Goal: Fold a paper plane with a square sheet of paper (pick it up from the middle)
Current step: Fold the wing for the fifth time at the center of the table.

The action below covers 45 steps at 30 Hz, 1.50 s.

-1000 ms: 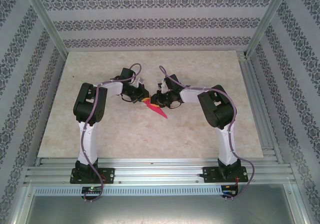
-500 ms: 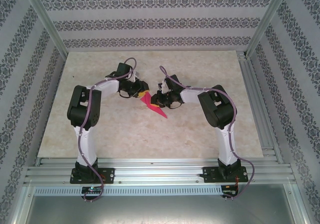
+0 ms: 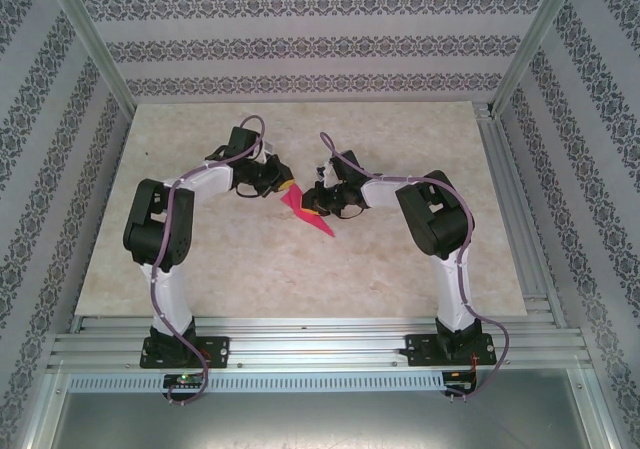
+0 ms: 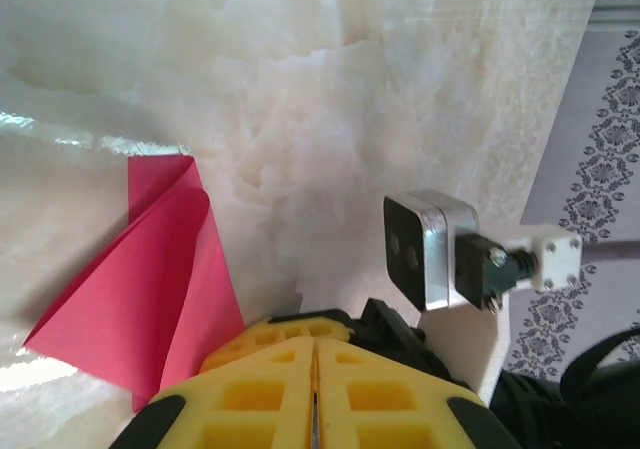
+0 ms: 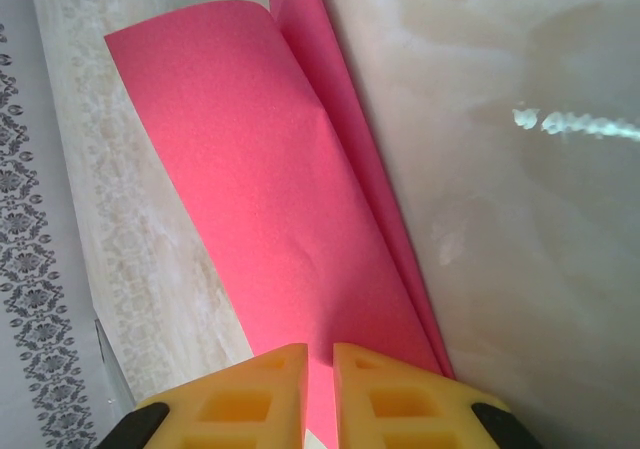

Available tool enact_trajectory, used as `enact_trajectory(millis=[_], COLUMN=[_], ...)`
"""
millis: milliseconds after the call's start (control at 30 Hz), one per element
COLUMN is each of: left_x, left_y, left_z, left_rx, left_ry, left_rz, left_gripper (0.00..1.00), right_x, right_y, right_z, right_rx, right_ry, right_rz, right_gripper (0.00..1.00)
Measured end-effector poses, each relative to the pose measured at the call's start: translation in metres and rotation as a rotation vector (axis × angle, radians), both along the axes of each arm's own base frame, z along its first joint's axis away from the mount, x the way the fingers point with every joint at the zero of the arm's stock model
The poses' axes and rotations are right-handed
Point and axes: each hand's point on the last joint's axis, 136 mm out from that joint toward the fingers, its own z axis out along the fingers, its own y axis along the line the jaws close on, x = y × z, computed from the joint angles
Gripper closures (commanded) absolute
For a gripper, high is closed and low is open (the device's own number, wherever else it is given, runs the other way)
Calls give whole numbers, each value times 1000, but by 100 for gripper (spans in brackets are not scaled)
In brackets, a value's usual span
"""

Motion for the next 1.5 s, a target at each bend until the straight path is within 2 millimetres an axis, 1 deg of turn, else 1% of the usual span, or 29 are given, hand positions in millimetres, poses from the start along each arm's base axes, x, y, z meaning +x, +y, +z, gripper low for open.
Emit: enact_trajectory(millis=[267, 400, 500, 733, 833, 933, 1033, 1133, 1200, 1233, 1267, 1333, 1433, 1500], left_x=[3, 3, 5, 14, 18, 22, 34, 31, 25, 25, 25, 26, 25, 25], left_y=[-14, -17, -17, -8, -3, -3, -7, -7, -5, -6, -6, -7, -9, -11], left_z=[-32, -53, -61, -61, -62, -55, -47, -54, -62, -62, -60, -58, -50, -39], left_rx=[-34, -23, -12, 69, 109, 130, 122, 124, 128, 118, 110, 101, 89, 72], left_ry=[61, 100, 117, 92, 74, 66, 33, 46, 64, 57, 54, 44, 32, 13], left_rz=[-1, -4, -1, 10, 14, -1, -13, -19, -20, -24, -26, -30, -34, -44], left_gripper=[88, 88, 88, 88, 80, 79, 80, 79, 78, 77, 75, 68, 63, 62], right_x=[0, 0, 0, 0, 0, 0, 0, 0, 0, 0, 0, 0, 0, 0], right_y=[0, 0, 0, -1, -2, -3, -3, -3, -3, -4, -4, -4, -4, -4], right_z=[0, 0, 0, 0, 0, -1, 0, -1, -1, -1, -1, -1, -1, -1], right_rx=[2, 1, 0, -13, -21, -24, -26, -30, -33, -34, -35, -35, -37, -37], right_ry=[1, 1, 1, -3, -8, -11, -11, -8, -5, -3, -2, -2, 0, 0], right_rz=[-3, -3, -4, -7, -7, -6, -5, -6, -7, -6, -7, -7, -7, -7], right_gripper=[85, 85, 85, 85, 85, 85, 85, 85, 85, 85, 85, 85, 85, 85])
